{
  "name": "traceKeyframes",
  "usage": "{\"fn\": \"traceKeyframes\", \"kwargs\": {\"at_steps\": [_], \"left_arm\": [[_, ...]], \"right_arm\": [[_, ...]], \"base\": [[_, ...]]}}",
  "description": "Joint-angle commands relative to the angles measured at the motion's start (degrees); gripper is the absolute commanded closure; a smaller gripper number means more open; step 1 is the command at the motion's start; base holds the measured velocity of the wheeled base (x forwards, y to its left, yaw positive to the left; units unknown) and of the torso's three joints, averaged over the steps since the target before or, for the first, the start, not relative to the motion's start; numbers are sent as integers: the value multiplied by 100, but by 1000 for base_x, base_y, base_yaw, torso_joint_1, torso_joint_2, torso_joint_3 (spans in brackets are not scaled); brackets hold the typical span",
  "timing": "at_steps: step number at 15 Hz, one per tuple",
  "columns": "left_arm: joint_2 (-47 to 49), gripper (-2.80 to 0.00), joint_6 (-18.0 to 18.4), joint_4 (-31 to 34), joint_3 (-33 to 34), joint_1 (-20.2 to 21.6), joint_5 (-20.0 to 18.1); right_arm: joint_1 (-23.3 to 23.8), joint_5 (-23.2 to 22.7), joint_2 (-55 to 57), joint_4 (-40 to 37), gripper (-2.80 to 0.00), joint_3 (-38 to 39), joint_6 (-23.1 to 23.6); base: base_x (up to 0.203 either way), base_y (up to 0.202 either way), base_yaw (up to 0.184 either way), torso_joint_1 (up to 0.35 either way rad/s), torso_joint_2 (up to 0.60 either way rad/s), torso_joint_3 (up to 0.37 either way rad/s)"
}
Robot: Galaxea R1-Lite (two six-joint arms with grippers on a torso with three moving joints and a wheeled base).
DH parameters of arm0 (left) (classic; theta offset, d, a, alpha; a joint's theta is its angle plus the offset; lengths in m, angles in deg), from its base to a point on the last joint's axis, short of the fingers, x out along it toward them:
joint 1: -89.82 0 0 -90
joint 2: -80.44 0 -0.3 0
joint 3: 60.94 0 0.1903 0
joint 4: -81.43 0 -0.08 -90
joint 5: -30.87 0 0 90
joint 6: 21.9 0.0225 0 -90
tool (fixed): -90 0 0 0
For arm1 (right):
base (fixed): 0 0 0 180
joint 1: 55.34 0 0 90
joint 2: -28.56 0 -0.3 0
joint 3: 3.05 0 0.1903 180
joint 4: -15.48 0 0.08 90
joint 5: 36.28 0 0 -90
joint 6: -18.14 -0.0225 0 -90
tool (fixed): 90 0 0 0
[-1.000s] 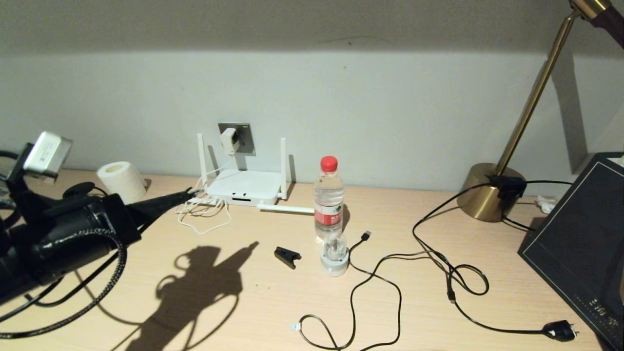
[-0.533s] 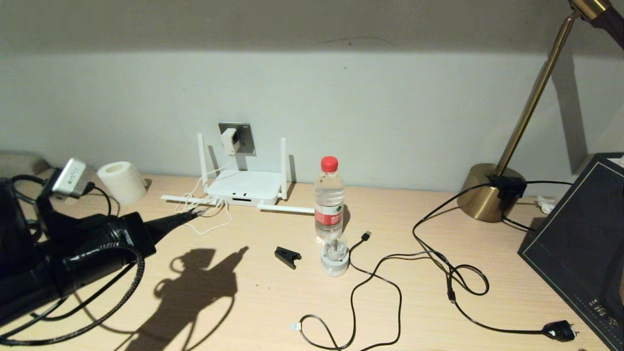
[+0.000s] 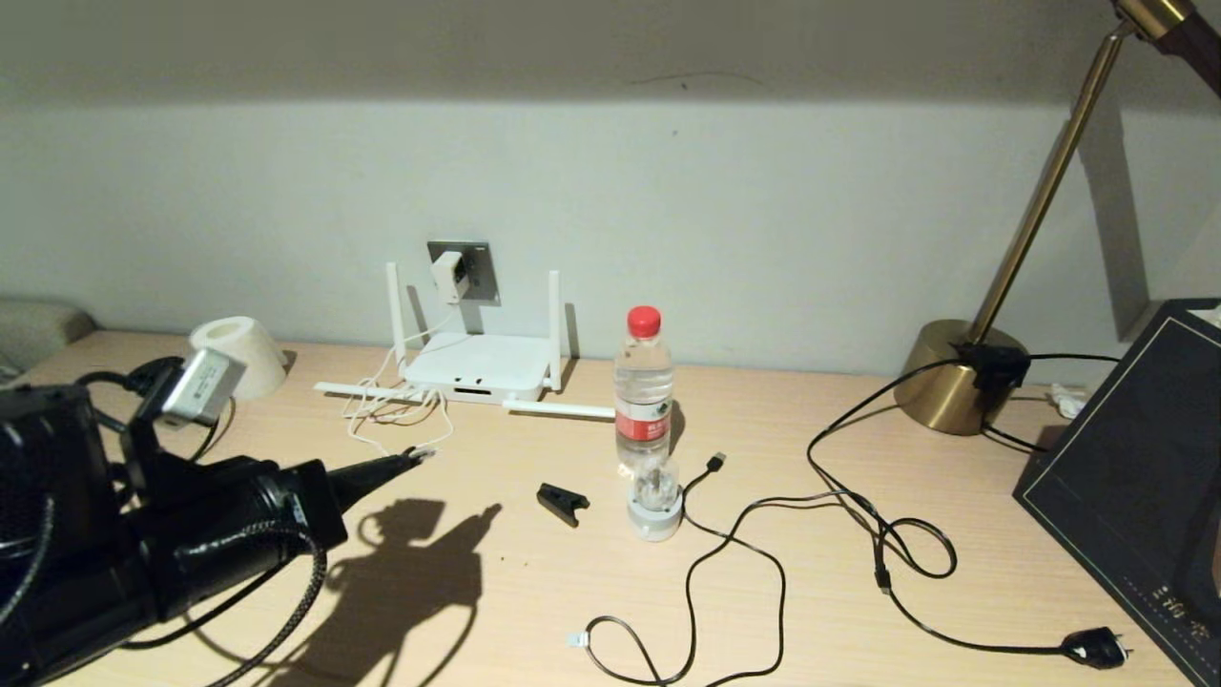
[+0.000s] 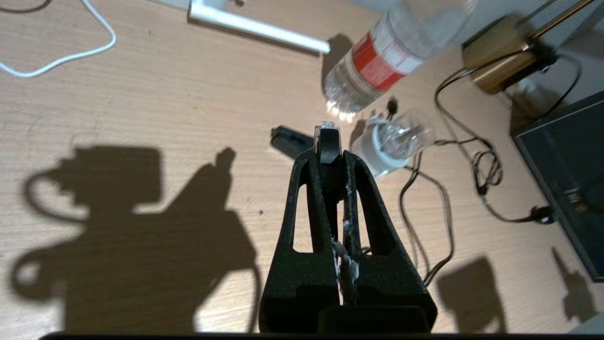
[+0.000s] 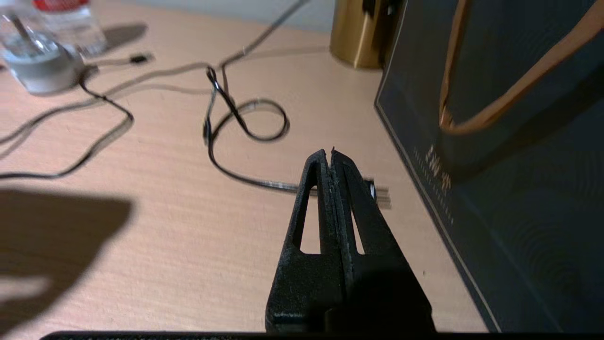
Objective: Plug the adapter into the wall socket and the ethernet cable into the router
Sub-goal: Align cable and router interface
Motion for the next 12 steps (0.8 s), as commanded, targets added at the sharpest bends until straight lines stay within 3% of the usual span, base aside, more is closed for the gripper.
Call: {"fn": "traceKeyframes", "kwargs": {"at_steps": [1,3,6,9,12], "left_arm": [[224,0,206,-89,80,-40,-2],[287,0,329,-266,193,-27,38],[496,0,322,-857,478,-28,52],[1003,0,331,-2024,980,-13,73],[1656,0,352,-3137,1200,-6,399]], "right_arm": [[4,3,-282,19,0,202,-4],[4,155,-282,44,0,202,-428],[4,187,-282,54,0,202,-452],[12,187,-282,54,0,202,-452],[4,187,-282,54,0,202,-452]], "base": [[0,0,0,0,0,0],[0,0,0,0,0,0],[0,0,0,0,0,0],[0,0,0,0,0,0],[0,0,0,0,0,0]]}}
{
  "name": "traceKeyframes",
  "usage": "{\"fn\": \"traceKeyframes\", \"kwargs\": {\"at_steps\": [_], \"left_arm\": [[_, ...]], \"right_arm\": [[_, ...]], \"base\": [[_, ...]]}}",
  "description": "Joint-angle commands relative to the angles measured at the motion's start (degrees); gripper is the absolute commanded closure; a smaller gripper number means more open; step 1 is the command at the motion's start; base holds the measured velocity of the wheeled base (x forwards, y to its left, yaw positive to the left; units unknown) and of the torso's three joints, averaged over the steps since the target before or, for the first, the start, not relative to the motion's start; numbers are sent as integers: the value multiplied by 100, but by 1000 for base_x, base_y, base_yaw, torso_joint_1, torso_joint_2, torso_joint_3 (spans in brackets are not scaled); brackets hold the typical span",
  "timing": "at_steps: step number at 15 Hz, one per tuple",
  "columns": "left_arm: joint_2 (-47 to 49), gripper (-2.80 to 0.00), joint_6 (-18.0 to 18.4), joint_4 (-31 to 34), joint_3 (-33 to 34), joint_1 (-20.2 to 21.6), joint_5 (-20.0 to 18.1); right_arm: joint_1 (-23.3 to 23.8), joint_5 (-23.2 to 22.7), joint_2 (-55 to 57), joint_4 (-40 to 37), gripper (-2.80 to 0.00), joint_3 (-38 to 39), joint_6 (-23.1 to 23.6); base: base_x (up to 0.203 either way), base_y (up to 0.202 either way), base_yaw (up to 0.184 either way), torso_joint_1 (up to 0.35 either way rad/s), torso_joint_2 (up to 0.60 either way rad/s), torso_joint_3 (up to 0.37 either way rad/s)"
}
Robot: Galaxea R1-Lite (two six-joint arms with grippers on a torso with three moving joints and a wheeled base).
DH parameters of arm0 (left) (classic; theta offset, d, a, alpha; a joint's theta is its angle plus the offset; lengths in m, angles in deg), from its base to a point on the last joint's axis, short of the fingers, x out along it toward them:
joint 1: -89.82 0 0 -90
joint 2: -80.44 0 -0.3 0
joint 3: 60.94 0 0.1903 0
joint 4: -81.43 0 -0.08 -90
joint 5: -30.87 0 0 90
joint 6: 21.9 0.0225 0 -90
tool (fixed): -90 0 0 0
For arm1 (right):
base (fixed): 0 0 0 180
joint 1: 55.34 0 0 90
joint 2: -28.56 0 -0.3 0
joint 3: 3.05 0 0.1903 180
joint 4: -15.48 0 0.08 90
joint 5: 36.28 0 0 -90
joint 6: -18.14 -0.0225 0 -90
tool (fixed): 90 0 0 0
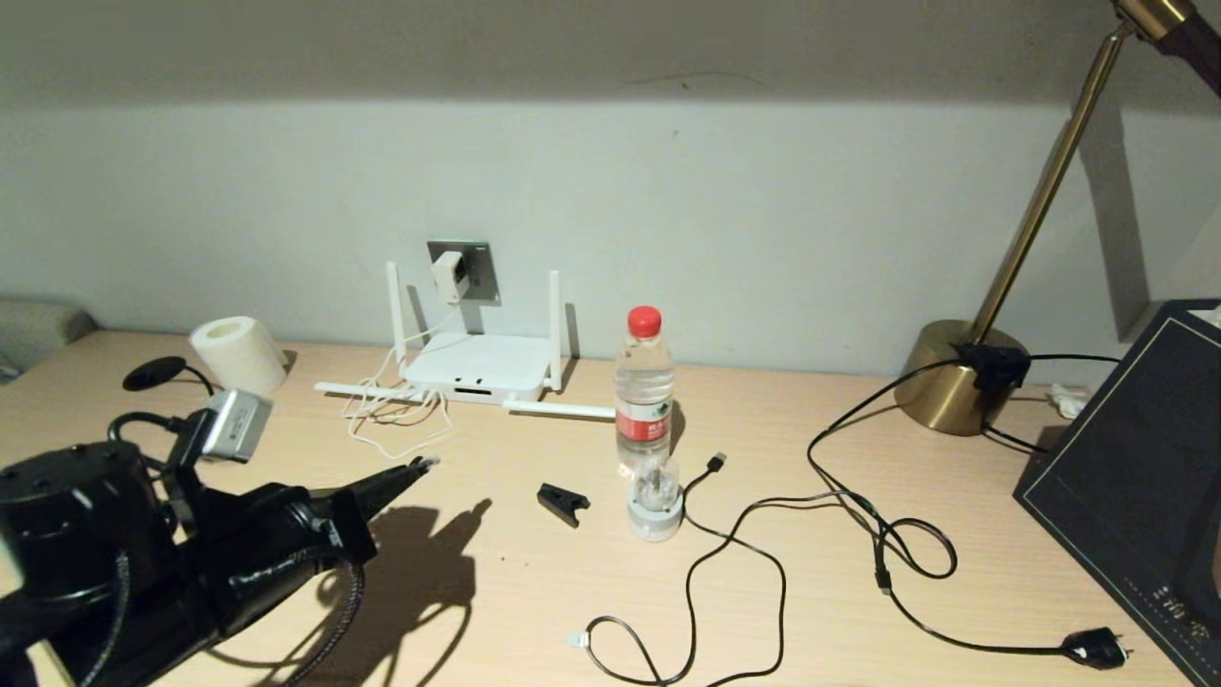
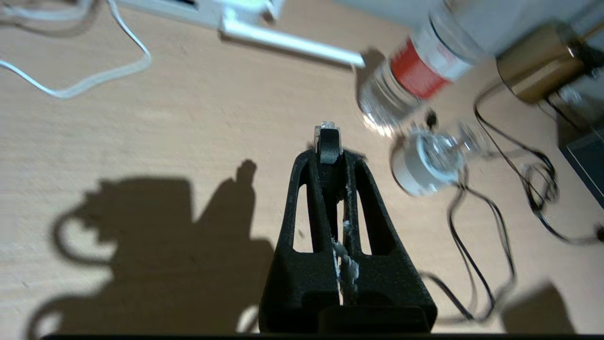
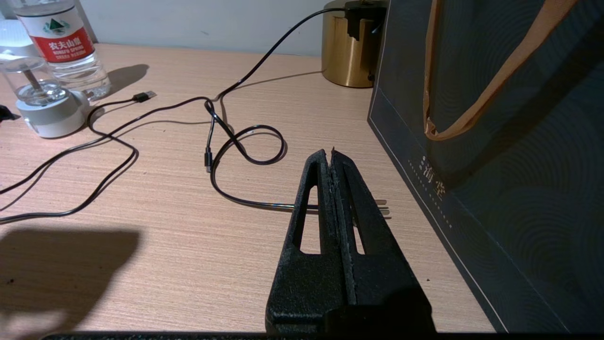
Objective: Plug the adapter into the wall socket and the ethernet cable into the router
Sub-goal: Align cable and router interface
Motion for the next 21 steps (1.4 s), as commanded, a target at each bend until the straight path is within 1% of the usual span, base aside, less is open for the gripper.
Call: {"fn": "traceKeyframes", "kwargs": {"at_steps": [1,6,8,10,12,15,17,19,21], "left_arm": [[690,0,-19,-589,85,4,112],[1001,0,6,-623,-531,22,186],[1316,0,67,-626,-774,181,188],[1647,0,244,-675,-931,331,184],[1843,0,270,-797,-1192,466,180],[2031,0,377,-819,-1332,605,171],[2256,0,421,-819,-1473,679,123],[2479,0,639,-828,-1627,794,59],[2671,0,655,-832,-1794,866,-100]], "right_arm": [[-5,-4,7,2,0,202,2],[3,-4,7,2,0,202,2],[-4,-4,7,2,0,202,2],[-5,-4,7,11,0,202,2],[3,-4,7,2,0,202,2],[-5,-4,7,6,0,202,2],[-5,-4,7,2,0,202,2],[-5,-4,7,2,0,202,2],[4,-4,7,2,0,202,2]], "base": [[0,0,0,0,0,0],[0,0,0,0,0,0],[0,0,0,0,0,0],[0,0,0,0,0,0],[0,0,0,0,0,0],[0,0,0,0,0,0],[0,0,0,0,0,0],[0,0,0,0,0,0],[0,0,0,0,0,0]]}}
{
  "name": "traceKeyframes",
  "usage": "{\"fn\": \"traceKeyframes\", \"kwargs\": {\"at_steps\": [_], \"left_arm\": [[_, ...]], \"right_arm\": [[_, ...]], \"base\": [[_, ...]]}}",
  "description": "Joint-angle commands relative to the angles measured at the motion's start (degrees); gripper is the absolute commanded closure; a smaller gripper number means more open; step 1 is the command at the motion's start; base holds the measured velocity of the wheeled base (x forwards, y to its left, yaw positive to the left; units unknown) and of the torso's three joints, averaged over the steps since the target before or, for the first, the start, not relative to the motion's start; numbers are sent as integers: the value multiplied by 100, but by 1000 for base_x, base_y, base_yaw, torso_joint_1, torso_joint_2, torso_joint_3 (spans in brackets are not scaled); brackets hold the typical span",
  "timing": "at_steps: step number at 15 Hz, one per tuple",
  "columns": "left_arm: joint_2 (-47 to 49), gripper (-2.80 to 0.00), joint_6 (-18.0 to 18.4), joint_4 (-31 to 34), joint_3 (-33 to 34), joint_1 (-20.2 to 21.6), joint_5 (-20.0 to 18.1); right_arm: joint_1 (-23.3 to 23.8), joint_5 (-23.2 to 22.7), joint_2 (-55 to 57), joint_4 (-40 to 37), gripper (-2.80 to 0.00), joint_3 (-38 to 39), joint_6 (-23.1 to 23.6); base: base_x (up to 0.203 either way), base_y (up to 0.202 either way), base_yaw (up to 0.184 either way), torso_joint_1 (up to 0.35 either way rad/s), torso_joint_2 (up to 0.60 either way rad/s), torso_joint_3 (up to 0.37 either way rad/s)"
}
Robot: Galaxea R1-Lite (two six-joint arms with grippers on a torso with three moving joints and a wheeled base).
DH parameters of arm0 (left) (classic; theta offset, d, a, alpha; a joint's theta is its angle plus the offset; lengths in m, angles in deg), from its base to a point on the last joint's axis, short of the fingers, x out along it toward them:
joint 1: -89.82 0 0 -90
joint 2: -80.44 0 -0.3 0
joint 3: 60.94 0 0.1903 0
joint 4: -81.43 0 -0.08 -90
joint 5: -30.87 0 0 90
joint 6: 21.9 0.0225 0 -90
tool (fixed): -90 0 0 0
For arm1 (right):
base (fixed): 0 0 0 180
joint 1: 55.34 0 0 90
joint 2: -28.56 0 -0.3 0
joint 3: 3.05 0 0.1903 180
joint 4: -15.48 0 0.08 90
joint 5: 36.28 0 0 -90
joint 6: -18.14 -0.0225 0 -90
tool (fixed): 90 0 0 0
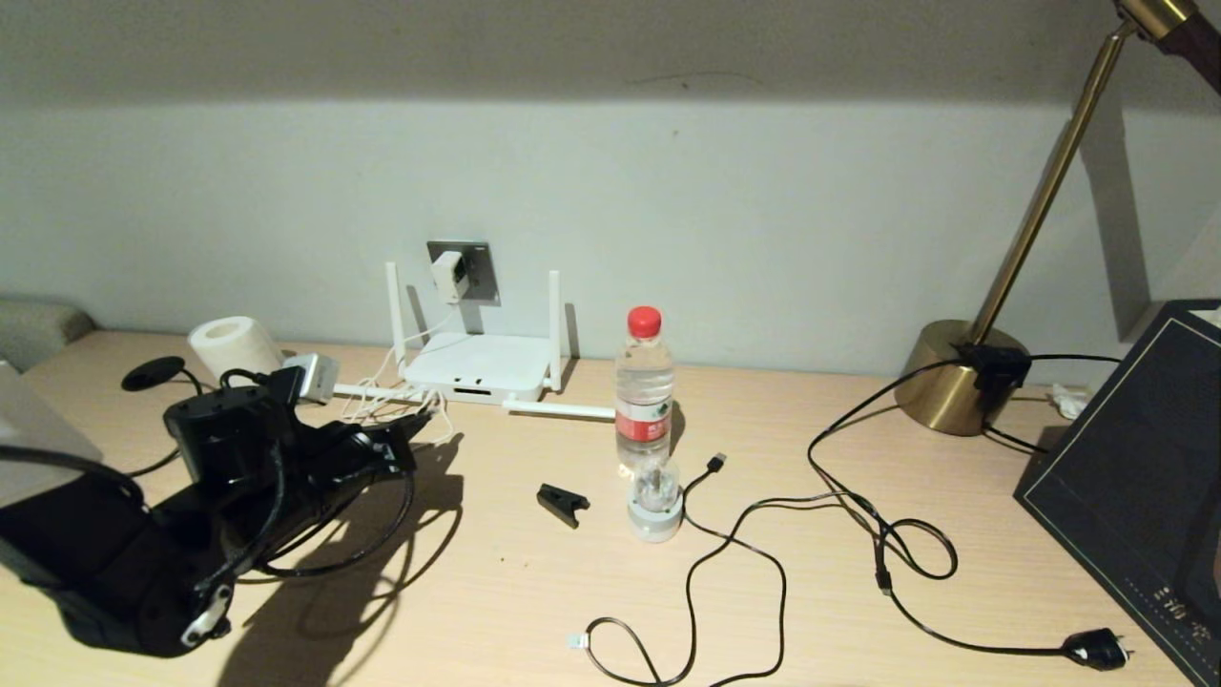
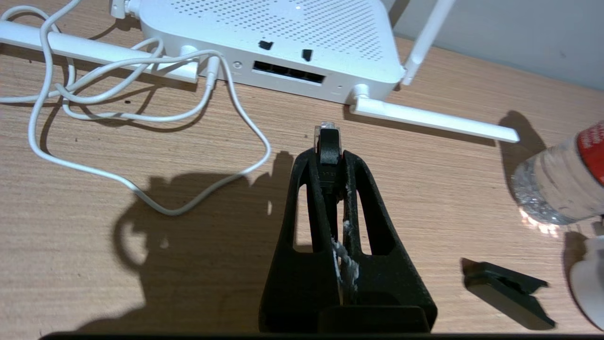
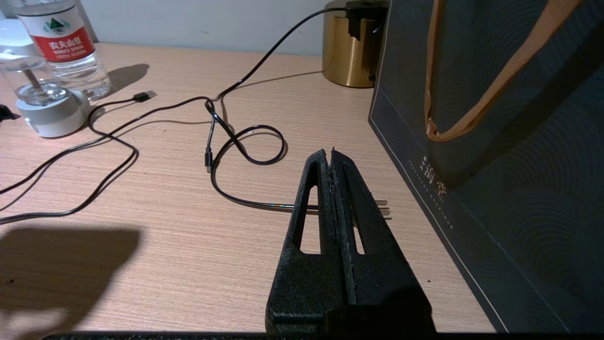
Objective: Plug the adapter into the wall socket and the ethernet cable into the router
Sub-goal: Align cable and router interface
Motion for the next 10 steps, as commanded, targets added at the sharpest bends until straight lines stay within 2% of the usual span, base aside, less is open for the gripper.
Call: {"fn": "traceKeyframes", "kwargs": {"at_steps": [1,8,10], "left_arm": [[326,0,-3,-56,-247,64,-64],[1030,0,8,-210,-1095,122,-68],[1125,0,5,-207,-1163,121,-68]], "right_arm": [[-1,-2,7,5,0,202,0],[-4,-2,7,5,0,202,0],[-4,-2,7,5,0,202,0]], "base": [[0,0,0,0,0,0],[0,0,0,0,0,0],[0,0,0,0,0,0]]}}
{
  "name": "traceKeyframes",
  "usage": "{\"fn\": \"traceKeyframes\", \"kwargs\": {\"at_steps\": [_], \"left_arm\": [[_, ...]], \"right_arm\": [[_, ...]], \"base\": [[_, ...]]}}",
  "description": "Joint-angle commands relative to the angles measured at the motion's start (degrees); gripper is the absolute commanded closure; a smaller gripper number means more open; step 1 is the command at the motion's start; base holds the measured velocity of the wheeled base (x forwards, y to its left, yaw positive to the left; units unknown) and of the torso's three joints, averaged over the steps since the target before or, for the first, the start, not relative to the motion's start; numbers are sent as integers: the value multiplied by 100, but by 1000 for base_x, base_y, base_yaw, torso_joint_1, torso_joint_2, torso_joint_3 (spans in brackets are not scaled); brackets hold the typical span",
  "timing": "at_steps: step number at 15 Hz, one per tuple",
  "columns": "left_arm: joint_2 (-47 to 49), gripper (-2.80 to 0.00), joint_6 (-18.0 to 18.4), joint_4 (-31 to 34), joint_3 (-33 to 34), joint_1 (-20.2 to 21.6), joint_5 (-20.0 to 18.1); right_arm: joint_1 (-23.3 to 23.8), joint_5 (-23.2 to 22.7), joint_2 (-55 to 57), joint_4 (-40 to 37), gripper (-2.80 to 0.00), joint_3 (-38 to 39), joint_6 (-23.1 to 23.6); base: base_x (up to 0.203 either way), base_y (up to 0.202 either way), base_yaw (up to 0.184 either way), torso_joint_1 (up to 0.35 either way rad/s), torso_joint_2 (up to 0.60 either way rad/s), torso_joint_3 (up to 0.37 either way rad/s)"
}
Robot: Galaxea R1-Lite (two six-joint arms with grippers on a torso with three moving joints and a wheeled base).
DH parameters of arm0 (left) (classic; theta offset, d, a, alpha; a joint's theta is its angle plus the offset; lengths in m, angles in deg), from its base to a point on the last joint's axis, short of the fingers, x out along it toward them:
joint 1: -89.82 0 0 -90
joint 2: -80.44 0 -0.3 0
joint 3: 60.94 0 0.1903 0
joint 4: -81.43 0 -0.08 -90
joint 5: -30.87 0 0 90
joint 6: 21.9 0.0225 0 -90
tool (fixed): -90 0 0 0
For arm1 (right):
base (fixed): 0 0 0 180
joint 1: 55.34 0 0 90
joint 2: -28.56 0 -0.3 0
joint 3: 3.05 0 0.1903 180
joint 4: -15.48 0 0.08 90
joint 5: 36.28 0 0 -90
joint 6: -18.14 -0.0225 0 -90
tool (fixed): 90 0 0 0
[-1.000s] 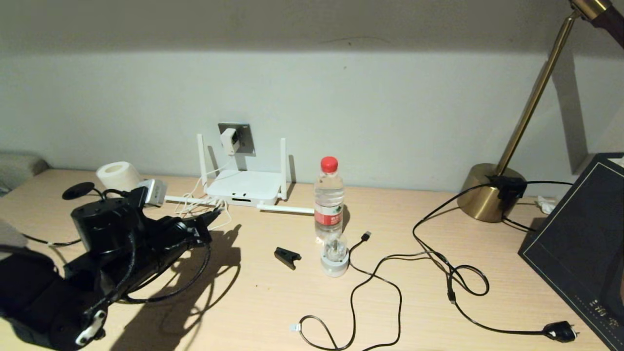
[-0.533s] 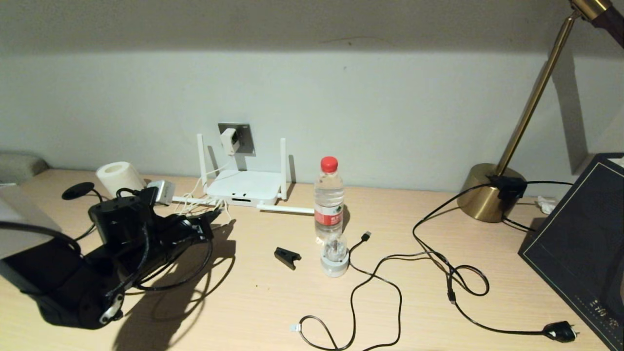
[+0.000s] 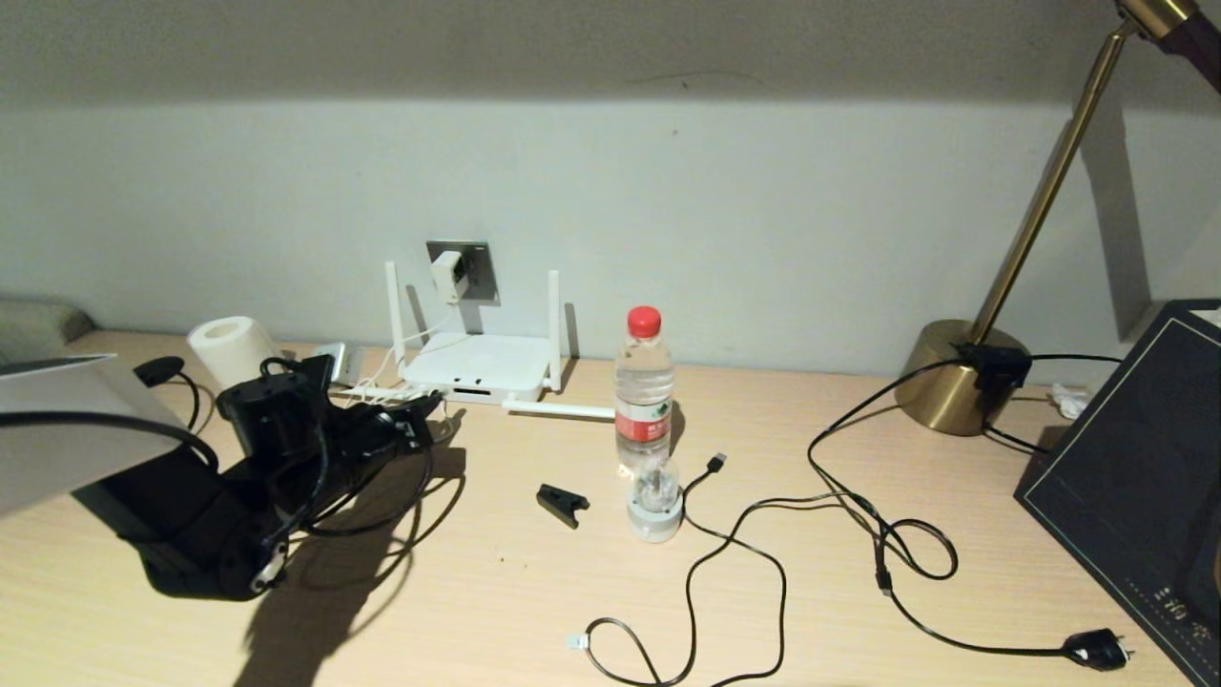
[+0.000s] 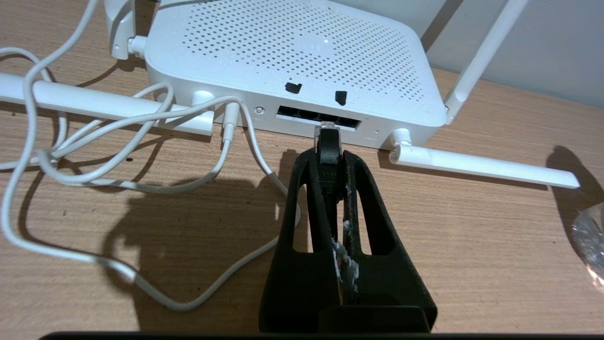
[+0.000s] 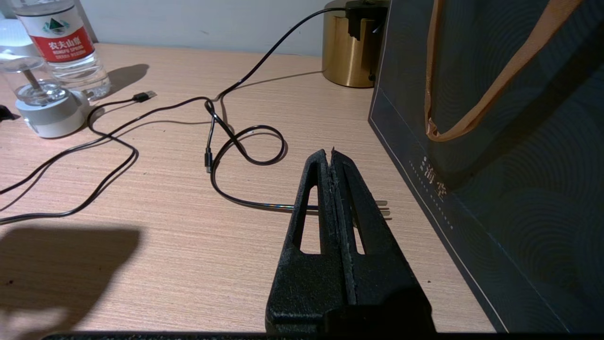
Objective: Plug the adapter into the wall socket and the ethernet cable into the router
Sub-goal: Align cable and router interface
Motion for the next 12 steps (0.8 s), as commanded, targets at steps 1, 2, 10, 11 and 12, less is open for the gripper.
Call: {"fn": "traceKeyframes", "kwargs": {"at_steps": [1,2,10,11,12], "left_arm": [[264,0,-13,-34,-137,-15,-4],[334,0,-7,-34,-197,-30,-3],[468,0,31,-43,-369,-31,32],[459,0,42,-43,-377,-31,32],[459,0,94,-43,-366,-31,32]], "right_arm": [[4,-2,7,3,0,202,1],[4,-2,7,4,0,202,1],[-4,-2,7,12,0,202,1],[-4,-2,7,3,0,202,1],[-1,-2,7,3,0,202,1]], "base": [[0,0,0,0,0,0],[0,0,0,0,0,0],[0,0,0,0,0,0],[0,0,0,0,0,0],[0,0,0,0,0,0]]}}
